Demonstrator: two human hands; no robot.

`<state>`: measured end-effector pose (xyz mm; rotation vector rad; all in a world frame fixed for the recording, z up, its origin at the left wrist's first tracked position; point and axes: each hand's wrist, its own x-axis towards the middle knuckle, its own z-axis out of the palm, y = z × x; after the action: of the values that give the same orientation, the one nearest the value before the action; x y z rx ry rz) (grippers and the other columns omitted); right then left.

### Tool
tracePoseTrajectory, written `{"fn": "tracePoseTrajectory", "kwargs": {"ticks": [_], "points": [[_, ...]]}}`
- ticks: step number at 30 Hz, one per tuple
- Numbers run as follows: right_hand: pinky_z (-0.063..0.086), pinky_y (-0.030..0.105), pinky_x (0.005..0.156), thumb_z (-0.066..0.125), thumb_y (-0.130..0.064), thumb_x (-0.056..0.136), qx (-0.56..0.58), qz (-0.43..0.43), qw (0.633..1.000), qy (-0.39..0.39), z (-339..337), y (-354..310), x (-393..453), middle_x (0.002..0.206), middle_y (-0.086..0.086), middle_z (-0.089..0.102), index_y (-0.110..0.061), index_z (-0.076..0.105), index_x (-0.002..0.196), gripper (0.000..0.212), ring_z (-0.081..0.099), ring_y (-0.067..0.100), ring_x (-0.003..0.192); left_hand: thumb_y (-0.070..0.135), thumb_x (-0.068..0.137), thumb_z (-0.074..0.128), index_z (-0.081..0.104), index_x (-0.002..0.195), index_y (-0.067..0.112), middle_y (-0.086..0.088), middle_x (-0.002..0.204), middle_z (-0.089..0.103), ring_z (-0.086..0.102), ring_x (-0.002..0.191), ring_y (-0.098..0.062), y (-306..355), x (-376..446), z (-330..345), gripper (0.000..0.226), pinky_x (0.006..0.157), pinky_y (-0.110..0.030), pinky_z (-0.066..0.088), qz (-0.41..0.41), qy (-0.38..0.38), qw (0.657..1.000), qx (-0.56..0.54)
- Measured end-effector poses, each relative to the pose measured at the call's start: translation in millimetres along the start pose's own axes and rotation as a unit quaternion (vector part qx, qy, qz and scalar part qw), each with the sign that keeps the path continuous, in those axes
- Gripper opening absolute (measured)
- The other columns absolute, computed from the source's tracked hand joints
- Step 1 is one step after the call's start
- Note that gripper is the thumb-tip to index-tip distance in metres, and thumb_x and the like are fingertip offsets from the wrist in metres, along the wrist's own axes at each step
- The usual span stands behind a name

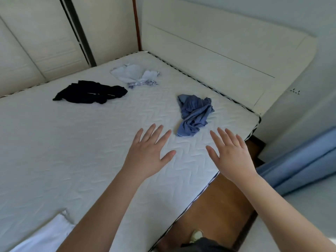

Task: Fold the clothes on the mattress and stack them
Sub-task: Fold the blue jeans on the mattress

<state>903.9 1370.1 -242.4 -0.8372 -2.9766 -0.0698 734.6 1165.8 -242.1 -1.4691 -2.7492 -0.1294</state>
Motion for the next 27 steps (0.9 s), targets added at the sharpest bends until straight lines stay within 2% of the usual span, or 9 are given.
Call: {"fn": "tracePoseTrajectory", "kwargs": {"ticks": [4, 7, 12, 17, 24, 27], "points": [[0.017, 0.046, 0.120, 0.019, -0.057, 0.101, -0.003, 0.043, 0.999, 0.014, 5.3, 33.0, -5.9, 0.155, 0.008, 0.036, -0.022, 0.033, 0.152, 0.063, 0.028, 0.029, 0.146, 0.070, 0.089, 0.006, -0.002, 0.154, 0.037, 0.007, 0.164, 0.002, -0.007, 0.150, -0.012, 30.7, 28.7, 7.5, 0.073, 0.121, -0.037, -0.001, 0.044, 0.004, 0.999, -0.007], [0.018, 0.047, 0.120, 0.025, -0.055, 0.101, 0.012, 0.063, 0.998, 0.011, 10.8, 57.2, -1.5, 0.155, 0.009, 0.037, -0.022, 0.034, 0.152, 0.061, 0.029, 0.030, 0.145, 0.071, 0.091, 0.010, -0.010, 0.153, 0.040, 0.011, 0.164, -0.001, -0.009, 0.149, -0.009, 43.6, 56.9, 10.0, 0.072, 0.121, -0.039, -0.003, 0.045, 0.010, 0.999, -0.022], [0.018, 0.046, 0.120, 0.027, -0.053, 0.100, 0.031, 0.069, 0.997, 0.009, 16.5, 95.8, 17.0, 0.155, 0.008, 0.037, -0.022, 0.034, 0.152, 0.061, 0.029, 0.029, 0.145, 0.070, 0.090, 0.008, -0.001, 0.155, 0.037, 0.008, 0.164, 0.002, -0.007, 0.150, -0.012, 69.3, 100.6, 13.4, 0.073, 0.120, -0.041, -0.005, 0.036, 0.009, 0.999, 0.021], [0.016, 0.046, 0.120, 0.024, -0.053, 0.100, 0.044, 0.069, 0.997, 0.010, 18.8, 126.1, 41.6, 0.156, 0.008, 0.034, -0.022, 0.031, 0.153, 0.061, 0.027, 0.029, 0.146, 0.070, 0.090, 0.007, 0.011, 0.155, 0.036, 0.008, 0.163, 0.010, 0.002, 0.151, -0.013, 103.1, 129.2, 18.7, 0.074, 0.120, -0.043, 0.000, 0.037, 0.015, 0.999, 0.015], [0.015, 0.045, 0.120, 0.021, -0.054, 0.100, 0.050, 0.074, 0.996, 0.007, 32.7, 155.3, 88.4, 0.157, 0.007, 0.033, -0.023, 0.028, 0.154, 0.062, 0.026, 0.028, 0.147, 0.068, 0.089, 0.004, 0.013, 0.155, 0.035, 0.006, 0.163, 0.012, 0.004, 0.151, -0.014, 117.1, 180.5, 32.5, 0.074, 0.121, -0.044, 0.002, 0.046, 0.005, 0.999, 0.016], [0.011, 0.043, 0.120, 0.018, -0.055, 0.099, 0.044, 0.075, 0.996, -0.005, 44.3, 169.1, 116.1, 0.158, 0.006, 0.030, -0.024, 0.025, 0.155, 0.064, 0.024, 0.028, 0.148, 0.066, 0.092, 0.009, 0.015, 0.155, 0.033, 0.002, 0.163, 0.016, 0.007, 0.151, -0.017, 119.4, 214.7, 43.0, 0.071, 0.121, -0.044, 0.004, 0.047, 0.003, 0.999, 0.012]]}}
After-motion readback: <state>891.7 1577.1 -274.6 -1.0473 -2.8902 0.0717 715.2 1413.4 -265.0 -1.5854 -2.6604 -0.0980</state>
